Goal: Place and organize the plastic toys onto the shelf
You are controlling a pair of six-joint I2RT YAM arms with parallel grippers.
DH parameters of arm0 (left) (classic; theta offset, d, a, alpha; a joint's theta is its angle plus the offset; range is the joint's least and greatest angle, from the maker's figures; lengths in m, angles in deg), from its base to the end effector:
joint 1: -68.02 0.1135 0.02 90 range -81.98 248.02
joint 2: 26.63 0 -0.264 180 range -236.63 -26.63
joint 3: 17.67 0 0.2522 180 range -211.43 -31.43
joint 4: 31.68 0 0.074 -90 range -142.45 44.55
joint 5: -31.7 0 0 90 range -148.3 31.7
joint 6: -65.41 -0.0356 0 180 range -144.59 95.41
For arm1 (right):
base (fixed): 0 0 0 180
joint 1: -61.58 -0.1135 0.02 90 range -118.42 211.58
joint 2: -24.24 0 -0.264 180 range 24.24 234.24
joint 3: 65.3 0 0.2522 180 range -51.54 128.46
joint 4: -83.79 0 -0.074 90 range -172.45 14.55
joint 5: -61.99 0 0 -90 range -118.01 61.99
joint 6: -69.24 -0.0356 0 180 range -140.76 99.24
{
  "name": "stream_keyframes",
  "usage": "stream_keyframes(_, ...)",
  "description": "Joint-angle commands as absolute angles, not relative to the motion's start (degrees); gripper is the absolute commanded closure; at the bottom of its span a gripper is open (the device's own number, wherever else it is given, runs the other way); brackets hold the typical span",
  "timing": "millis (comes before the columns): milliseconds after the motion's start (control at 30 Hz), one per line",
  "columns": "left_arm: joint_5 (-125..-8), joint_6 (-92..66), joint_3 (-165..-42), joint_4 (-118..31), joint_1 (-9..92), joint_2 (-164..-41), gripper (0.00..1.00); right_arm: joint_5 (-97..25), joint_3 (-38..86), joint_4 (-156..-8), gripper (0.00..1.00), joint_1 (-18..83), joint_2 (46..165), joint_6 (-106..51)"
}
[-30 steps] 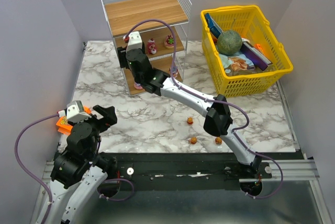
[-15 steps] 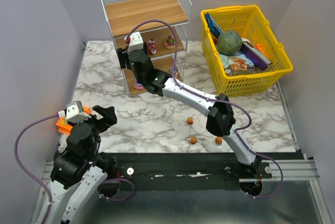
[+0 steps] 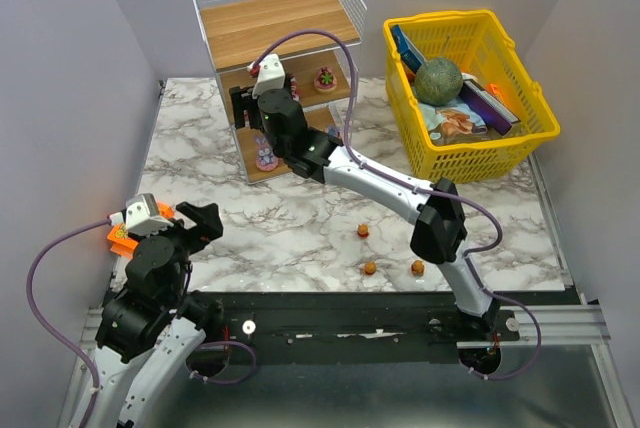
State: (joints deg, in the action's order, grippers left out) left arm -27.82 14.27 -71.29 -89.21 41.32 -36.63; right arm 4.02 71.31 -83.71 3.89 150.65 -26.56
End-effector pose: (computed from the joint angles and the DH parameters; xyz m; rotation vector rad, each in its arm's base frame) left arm 0.0476 -0.0037 0.3082 -0.5573 1.7034 -0.3411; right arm 0.2987 0.4370 0.3664 -0.2960 1.5927 0.4081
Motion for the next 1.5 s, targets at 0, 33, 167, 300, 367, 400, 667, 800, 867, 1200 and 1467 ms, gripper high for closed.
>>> stream_keyframes(0, -26.13, 14.17, -71.25, -88.34, 41.48, -35.77, 0.01, 2.75, 69.31, -85.62, 0.16, 3.31, 146.68, -26.65)
stream_keyframes(33, -26.13, 14.17, -71.25, -88.25, 41.48, -35.68, 0.01, 2.66, 68.96, -85.62, 0.15, 3.05, 146.24, -26.65)
stream_keyframes(167, -26.04, 14.26, -71.25, -88.34, 41.48, -35.33, 0.01, 1.96, 66.42, -85.88, 0.15, 2.52, 143.69, -26.65)
stream_keyframes(300, -26.48, 14.09, -71.07, -88.16, 41.48, -34.98, 0.01, 1.78, 61.41, -85.88, 0.15, 1.29, 138.95, -26.65)
stream_keyframes(367, -26.92, 13.91, -70.9, -87.72, 41.48, -34.98, 0.01, 2.4, 55.36, -85.71, 0.15, 0.32, 134.23, -27.87)
stream_keyframes(400, -27.79, 13.74, -70.98, -87.72, 41.48, -35.15, 0.01, 3.79, 52.46, -85.53, 0.15, 0.06, 132.11, -28.66)
stream_keyframes(667, -33.16, 11.63, -70.72, -86.14, 41.48, -37.79, 0.01, 11.63, 16.81, -76.5, 0.15, -1.09, 110.48, -45.94)
stream_keyframes(800, -34.74, 10.92, -70.54, -85.52, 41.48, -38.23, 0.01, 13.12, 3.79, -69.02, 0.15, -1.09, 102.48, -56.68)
stream_keyframes(867, -35.44, 10.57, -70.37, -85.09, 41.48, -38.05, 0.01, 12.51, 0.24, -65.78, 0.15, -1.09, 100.19, -61.86)
stream_keyframes(1200, -36.94, 10.04, -70.11, -84.56, 41.48, -39.63, 0.01, 11.45, -9.44, -56.61, 0.16, -3.81, 100.44, -78.23)
stream_keyframes(1467, -37.82, 9.6, -70.11, -84.38, 41.48, -41.22, 0.01, 11.63, -9.79, -59.5, 0.25, -3.9, 102.73, -79.47)
